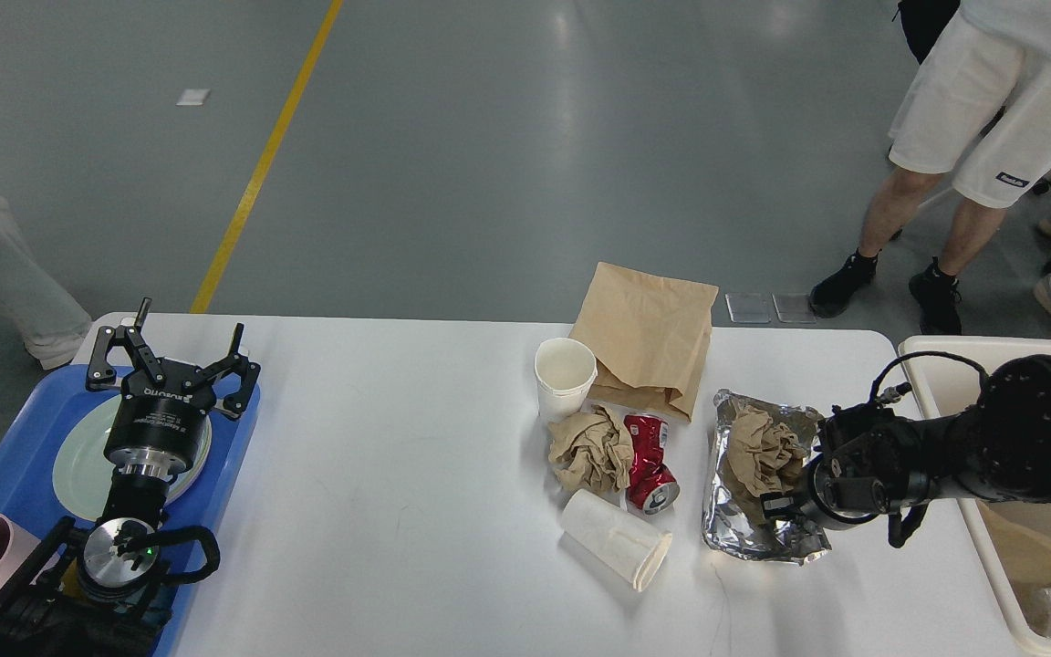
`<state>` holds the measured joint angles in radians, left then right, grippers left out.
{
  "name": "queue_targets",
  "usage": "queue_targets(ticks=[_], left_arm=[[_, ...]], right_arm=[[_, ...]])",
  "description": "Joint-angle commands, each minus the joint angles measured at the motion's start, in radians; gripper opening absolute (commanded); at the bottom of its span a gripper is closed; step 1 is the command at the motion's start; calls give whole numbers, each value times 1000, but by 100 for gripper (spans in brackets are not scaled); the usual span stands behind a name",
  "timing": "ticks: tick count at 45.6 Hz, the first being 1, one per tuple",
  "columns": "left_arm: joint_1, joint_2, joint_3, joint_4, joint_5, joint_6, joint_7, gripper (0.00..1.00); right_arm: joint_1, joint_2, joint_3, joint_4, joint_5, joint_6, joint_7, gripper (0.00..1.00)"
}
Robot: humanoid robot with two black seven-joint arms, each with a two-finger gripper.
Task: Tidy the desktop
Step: 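Grasp the foil sheet with crumpled paper on it with the right gripper, then drag the foil and paper with the right gripper into the bin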
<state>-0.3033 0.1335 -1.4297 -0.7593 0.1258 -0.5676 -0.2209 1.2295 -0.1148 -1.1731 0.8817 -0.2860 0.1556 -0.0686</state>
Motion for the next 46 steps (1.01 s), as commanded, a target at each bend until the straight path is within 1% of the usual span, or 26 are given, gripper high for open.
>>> queue_targets(ticks=[1,9,16,24,28,33,36,42,46], left_arm=[[1,0,0,0,0,-2,0,97],[1,0,0,0,0,0,0,97],[0,1,0,0,0,0,0,97],[0,0,0,0,0,0,0,97],[0,0,0,0,0,0,0,97],[0,0,0,0,0,0,0,97],[0,1,0,0,0,0,0,97],[1,0,0,0,0,0,0,97],[1,1,0,0,0,0,0,97]], right_arm=[[2,-2,7,8,2,1,-5,0],[5,-17,35,11,4,4,-5,0],[51,-88,58,89,33,13,-4,0],[186,-169,56,212,106,117,0,0],[258,-221,49,272,159,151,0,0],[378,-276,24,379,197,173,0,0],[473,-301,-22,451,221,173,0,0],[692,-290,-166,589,323,177,3,0],[847,-281,-246,687,363,202,7,0]])
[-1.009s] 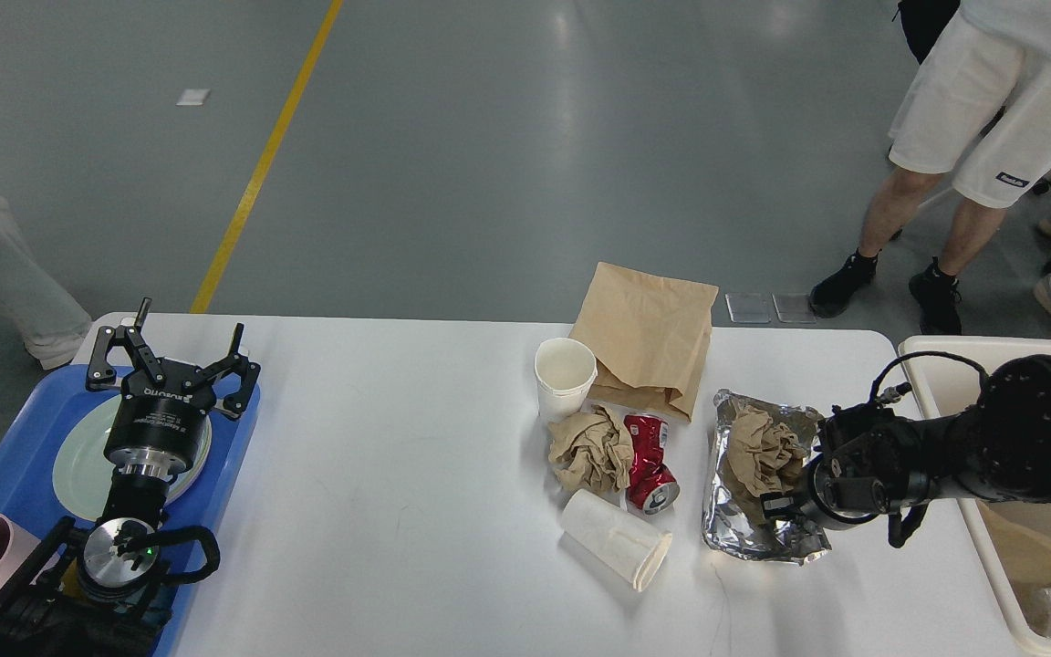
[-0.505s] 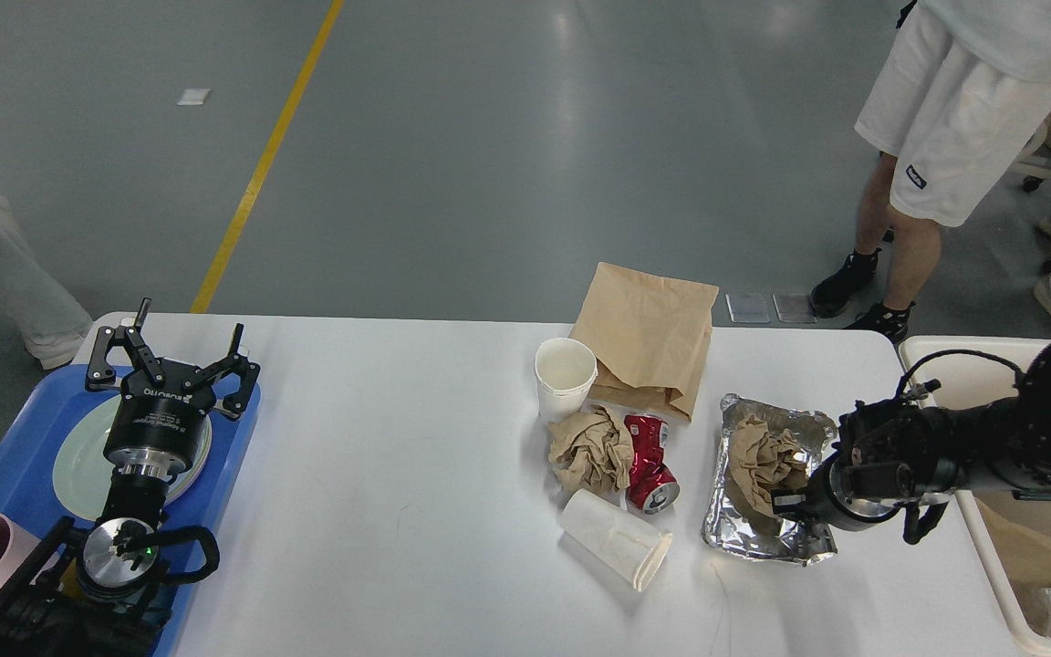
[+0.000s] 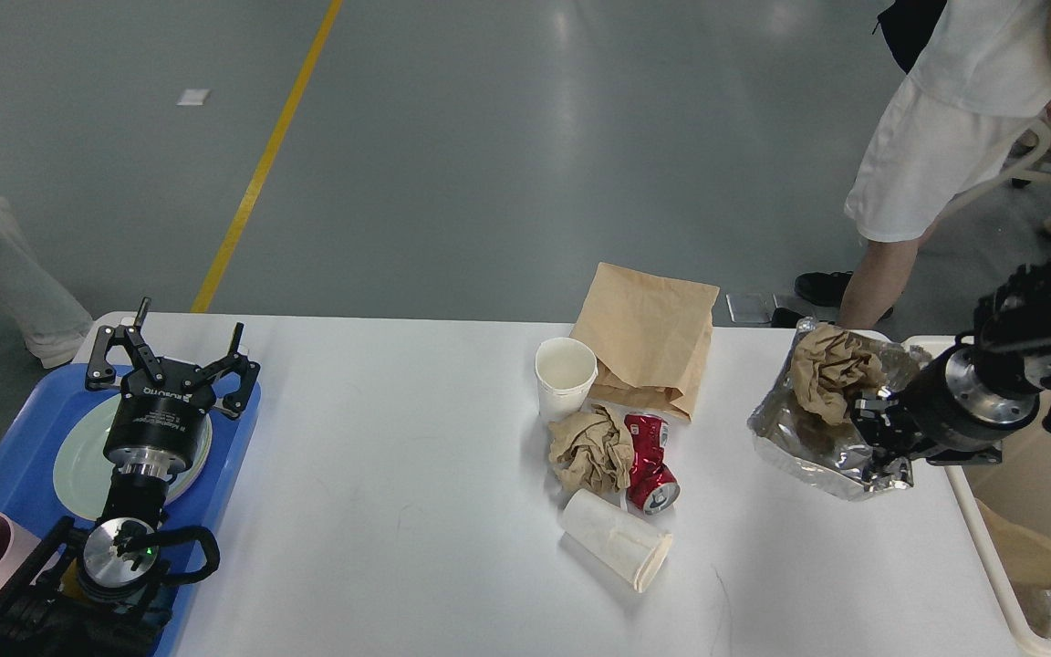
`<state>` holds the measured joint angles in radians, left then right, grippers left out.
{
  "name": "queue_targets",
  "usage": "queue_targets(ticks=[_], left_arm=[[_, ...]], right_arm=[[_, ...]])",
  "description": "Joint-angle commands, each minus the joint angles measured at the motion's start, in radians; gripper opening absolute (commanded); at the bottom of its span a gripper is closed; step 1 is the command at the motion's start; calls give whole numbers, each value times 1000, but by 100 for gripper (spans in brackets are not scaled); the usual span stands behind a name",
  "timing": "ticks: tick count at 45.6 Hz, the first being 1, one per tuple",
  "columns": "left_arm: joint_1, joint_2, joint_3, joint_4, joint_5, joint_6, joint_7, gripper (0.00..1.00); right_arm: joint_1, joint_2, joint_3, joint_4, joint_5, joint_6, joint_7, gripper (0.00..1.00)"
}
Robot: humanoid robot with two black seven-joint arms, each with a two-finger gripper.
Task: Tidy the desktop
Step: 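Drag the foil and paper with the right gripper into the bin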
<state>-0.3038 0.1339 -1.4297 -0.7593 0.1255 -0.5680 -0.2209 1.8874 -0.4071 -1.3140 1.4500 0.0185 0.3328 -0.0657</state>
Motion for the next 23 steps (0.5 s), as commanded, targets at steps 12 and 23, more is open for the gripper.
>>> queue_targets(ticks=[12,23], left_arm=[[0,0,0,0,0,0,0,97],[2,0,0,0,0,0,0,97]], right_arm=[[326,4,-226,187,64,83,21,0],[233,-133,-255,109,61,11,15,0]])
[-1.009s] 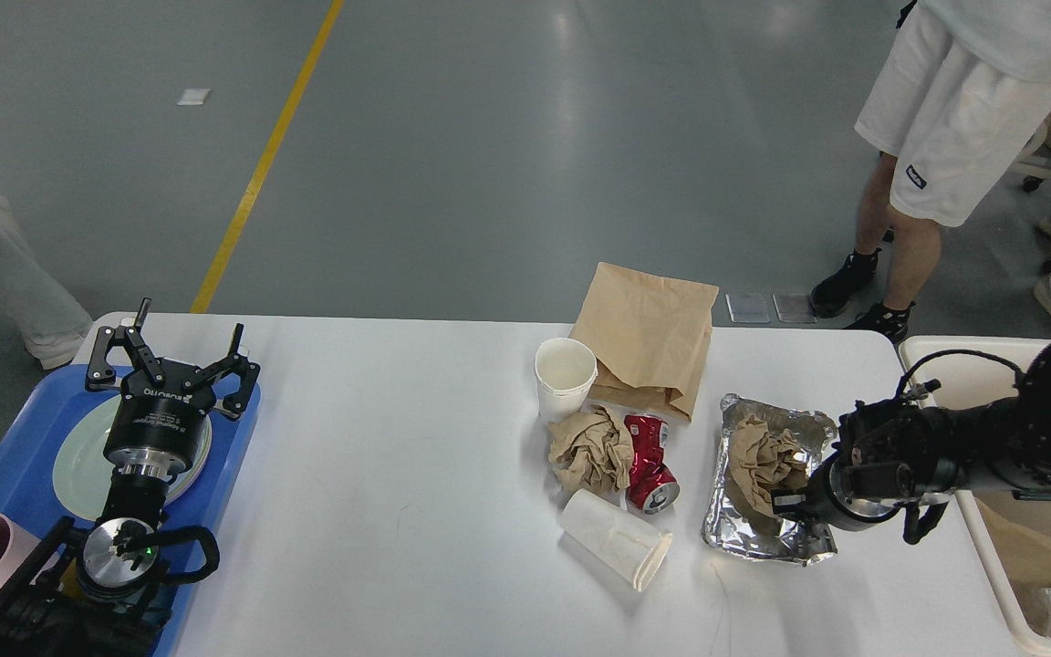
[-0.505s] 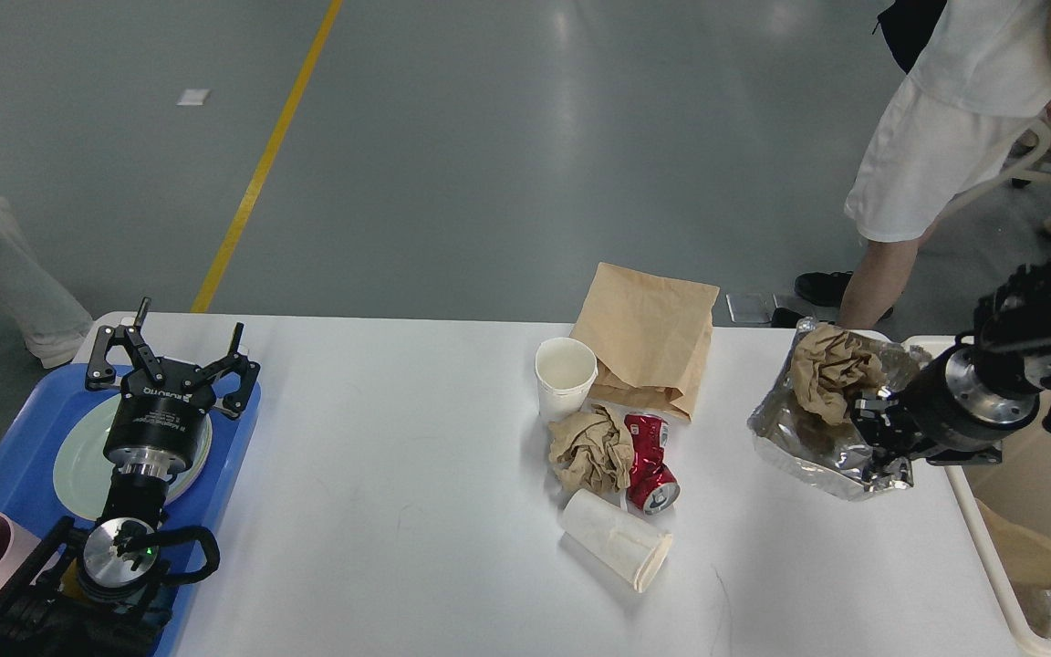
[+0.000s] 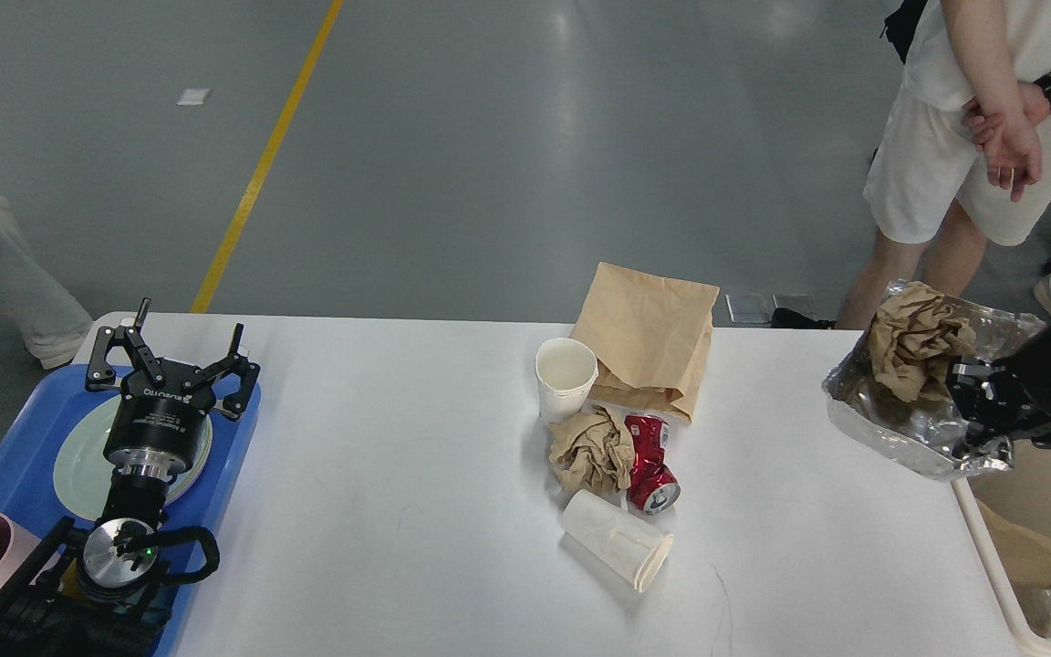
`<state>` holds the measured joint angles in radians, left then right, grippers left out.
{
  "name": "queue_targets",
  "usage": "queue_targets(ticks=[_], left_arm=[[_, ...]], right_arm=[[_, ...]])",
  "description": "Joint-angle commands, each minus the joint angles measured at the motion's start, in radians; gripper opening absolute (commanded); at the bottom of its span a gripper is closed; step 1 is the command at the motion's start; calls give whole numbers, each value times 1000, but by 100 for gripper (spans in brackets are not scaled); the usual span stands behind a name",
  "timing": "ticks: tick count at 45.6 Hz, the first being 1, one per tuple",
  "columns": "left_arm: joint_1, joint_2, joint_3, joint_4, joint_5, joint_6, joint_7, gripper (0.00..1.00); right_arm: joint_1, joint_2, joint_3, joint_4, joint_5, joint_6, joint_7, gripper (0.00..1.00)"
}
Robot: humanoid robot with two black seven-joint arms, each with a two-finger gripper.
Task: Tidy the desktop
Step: 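Drag the foil and paper with the right gripper into the bin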
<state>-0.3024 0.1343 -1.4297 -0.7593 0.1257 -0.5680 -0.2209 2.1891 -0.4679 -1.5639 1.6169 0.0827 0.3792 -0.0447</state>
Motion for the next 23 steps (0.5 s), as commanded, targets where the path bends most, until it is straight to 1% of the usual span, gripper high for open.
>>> queue_targets(ticks=[1,7,12,17,23], left_arm=[[0,-1,0,0,0,0,0,97],[0,-1,0,0,0,0,0,97],[0,1,0,0,0,0,0,97],[0,1,0,0,0,0,0,97],[0,-1,0,0,0,0,0,97]], right_arm=[[-89,-87,-4,-80,-4,-36,-6,0],[-236,-149,-1,-244,-20,-40,-9,0],[-382,-187,25,-428,-20,-29,-9,0],[-538,-224,103,-600,-20,-28,-11,0],[-770,-258,234,-807,-20,-31,-11,0]])
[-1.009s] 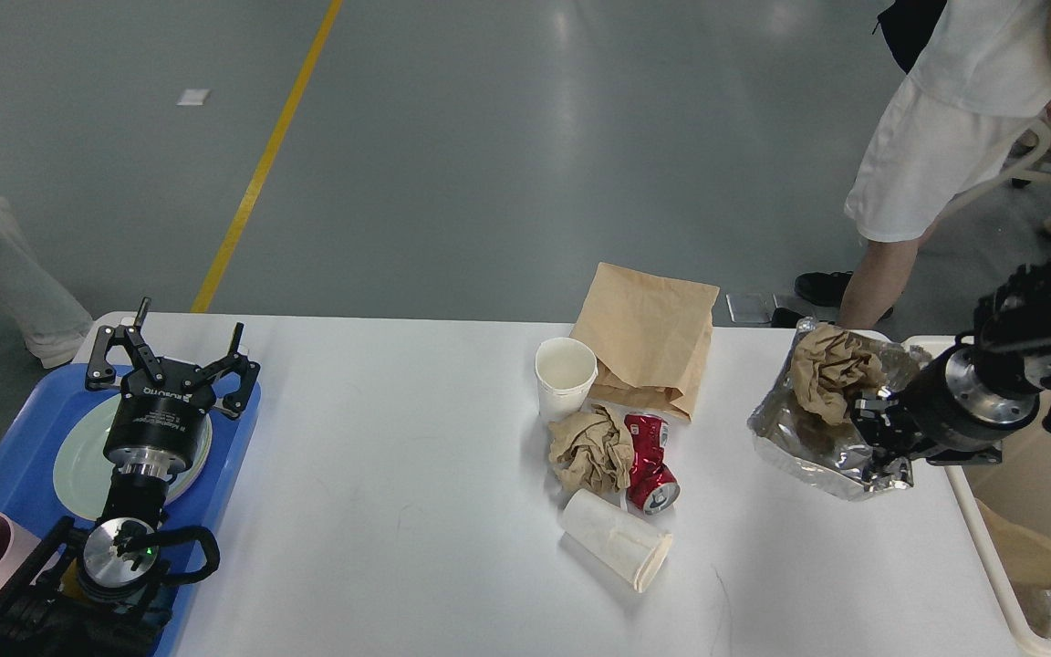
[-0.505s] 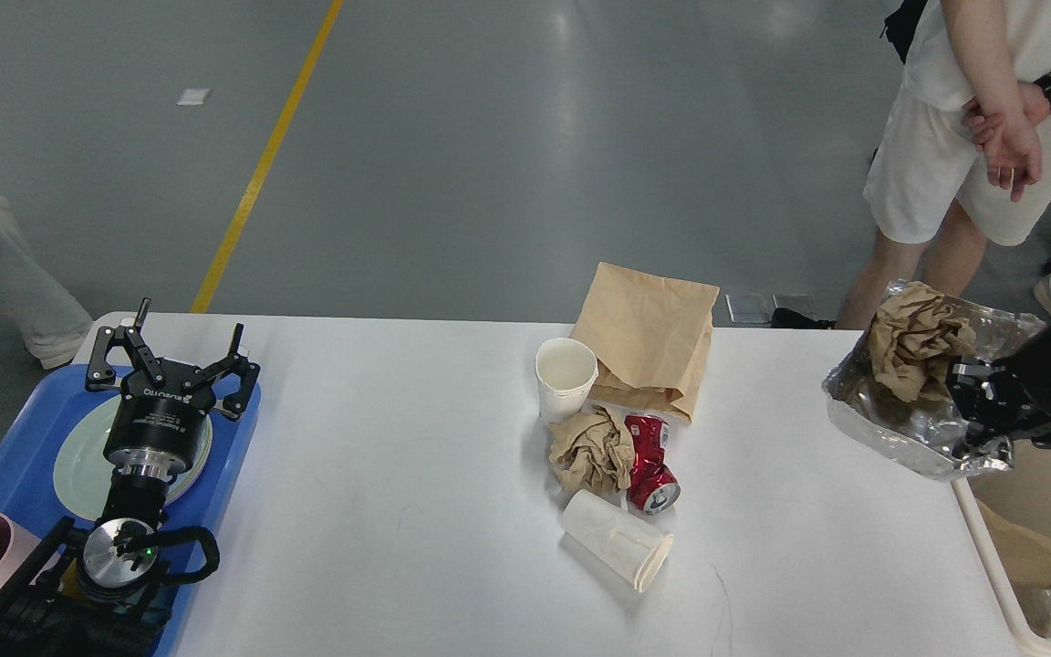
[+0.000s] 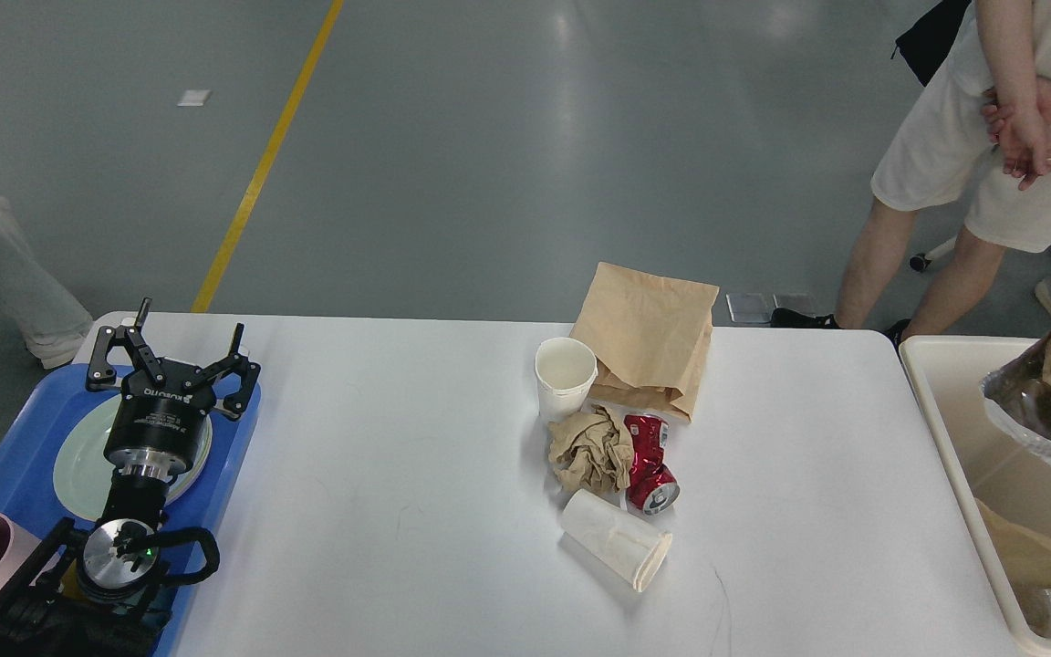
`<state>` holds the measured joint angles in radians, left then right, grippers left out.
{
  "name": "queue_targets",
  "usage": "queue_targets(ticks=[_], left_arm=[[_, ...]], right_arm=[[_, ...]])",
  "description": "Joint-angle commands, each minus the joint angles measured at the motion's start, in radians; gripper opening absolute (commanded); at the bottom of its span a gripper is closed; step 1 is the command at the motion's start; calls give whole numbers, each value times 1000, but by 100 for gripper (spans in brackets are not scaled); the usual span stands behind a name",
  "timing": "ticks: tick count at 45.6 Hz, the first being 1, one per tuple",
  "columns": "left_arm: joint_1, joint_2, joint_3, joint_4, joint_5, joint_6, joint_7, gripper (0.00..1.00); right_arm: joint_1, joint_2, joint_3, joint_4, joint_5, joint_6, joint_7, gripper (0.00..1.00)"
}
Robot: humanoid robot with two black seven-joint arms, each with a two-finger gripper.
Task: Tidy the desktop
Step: 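Drag the foil and paper with the right gripper into the bin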
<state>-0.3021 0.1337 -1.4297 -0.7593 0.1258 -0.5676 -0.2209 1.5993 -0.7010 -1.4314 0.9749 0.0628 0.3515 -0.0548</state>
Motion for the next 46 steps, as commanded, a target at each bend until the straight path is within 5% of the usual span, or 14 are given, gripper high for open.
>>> queue_targets(ticks=[1,10,20,26,46], left_arm=[[0,0,0,0,0,0,0,97],[0,1,0,0,0,0,0,97],[0,1,0,0,0,-1,0,97],[0,0,0,0,0,0,0,97],[0,1,0,0,0,0,0,97]], right_arm=[[-270,-26,150,-235,0,-8,-2,0],[-629,38,360,-569,3,-35,-5,0],[-982,227,445,-892,3,-229,-11,0],[-1046,281,450,-910,5,-342,-39,0],[-1090,273,500,-918,8,-353,-43,0]])
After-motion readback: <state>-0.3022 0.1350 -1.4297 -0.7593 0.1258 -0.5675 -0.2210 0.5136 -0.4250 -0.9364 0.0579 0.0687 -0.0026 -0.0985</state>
